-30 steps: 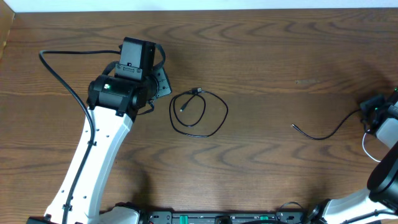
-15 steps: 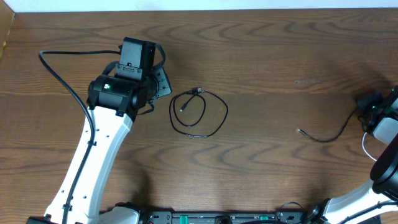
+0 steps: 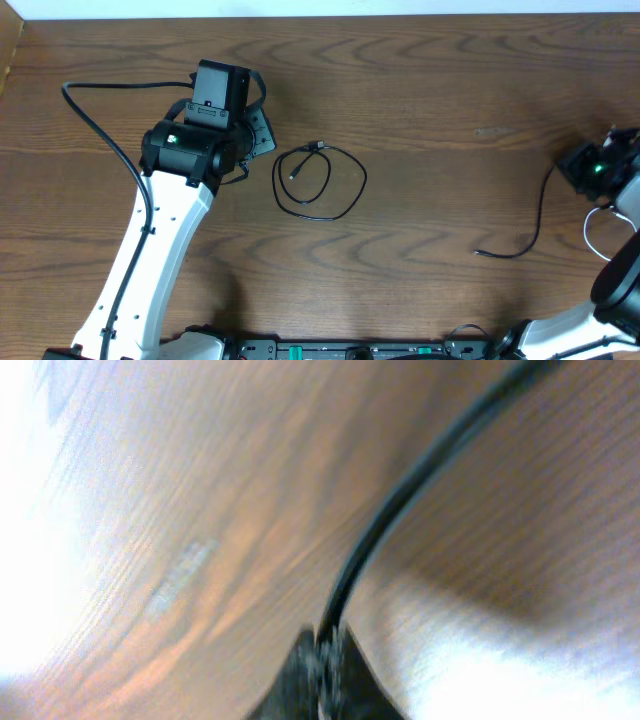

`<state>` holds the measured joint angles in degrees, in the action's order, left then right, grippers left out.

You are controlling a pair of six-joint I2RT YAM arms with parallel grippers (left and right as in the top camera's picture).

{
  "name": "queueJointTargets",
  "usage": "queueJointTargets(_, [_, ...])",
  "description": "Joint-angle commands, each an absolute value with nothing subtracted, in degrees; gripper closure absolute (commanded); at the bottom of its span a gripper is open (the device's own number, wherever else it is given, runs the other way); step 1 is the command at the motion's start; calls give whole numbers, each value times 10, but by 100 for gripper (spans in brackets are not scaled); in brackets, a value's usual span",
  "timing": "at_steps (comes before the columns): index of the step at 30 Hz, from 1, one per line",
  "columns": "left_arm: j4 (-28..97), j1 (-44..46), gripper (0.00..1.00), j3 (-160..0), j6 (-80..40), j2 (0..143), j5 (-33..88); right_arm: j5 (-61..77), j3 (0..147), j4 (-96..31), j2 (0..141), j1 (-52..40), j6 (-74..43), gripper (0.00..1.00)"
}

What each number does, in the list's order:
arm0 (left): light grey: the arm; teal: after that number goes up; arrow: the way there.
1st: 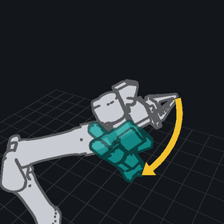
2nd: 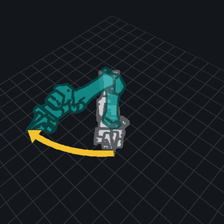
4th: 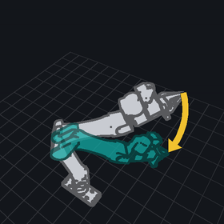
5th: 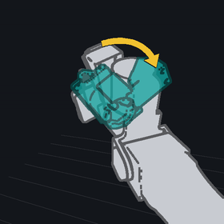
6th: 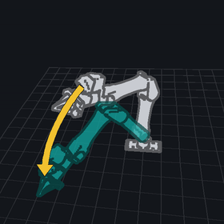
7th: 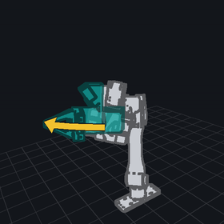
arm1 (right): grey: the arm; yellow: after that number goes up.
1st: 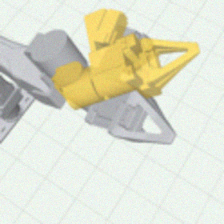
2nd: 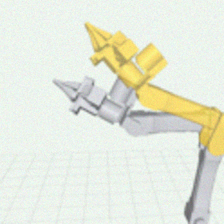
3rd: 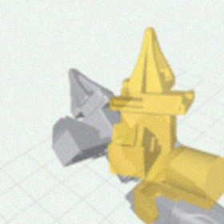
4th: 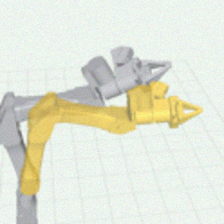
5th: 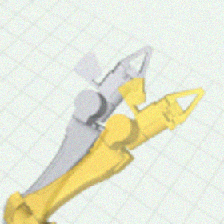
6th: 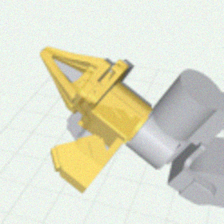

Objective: Untangle cables
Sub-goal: 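Grasp the black cable near the right edge and pull it upward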

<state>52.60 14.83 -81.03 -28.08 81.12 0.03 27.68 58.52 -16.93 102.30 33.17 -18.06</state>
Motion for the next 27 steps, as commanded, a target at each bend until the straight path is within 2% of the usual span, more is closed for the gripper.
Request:
queueJointTargets(1, [529,147,50,-807,-283,815,-7,302,671,-265,977,322,-93,99])
queueJointTargets(6, [529,147,50,-807,-283,815,-7,250,786,-490,973,306,-21,99])
queueJointTargets(15, [529,147,50,-807,-283,815,-7,239,930,-742,973,299,57,99])
queueJointTargets(22, [532,147,50,-807,-283,815,-7,97,994,-693,973,299,19,99])
queueJointTargets(27, [533,147,50,-807,-283,815,-7,-9,996,-667,973,276,104,99])
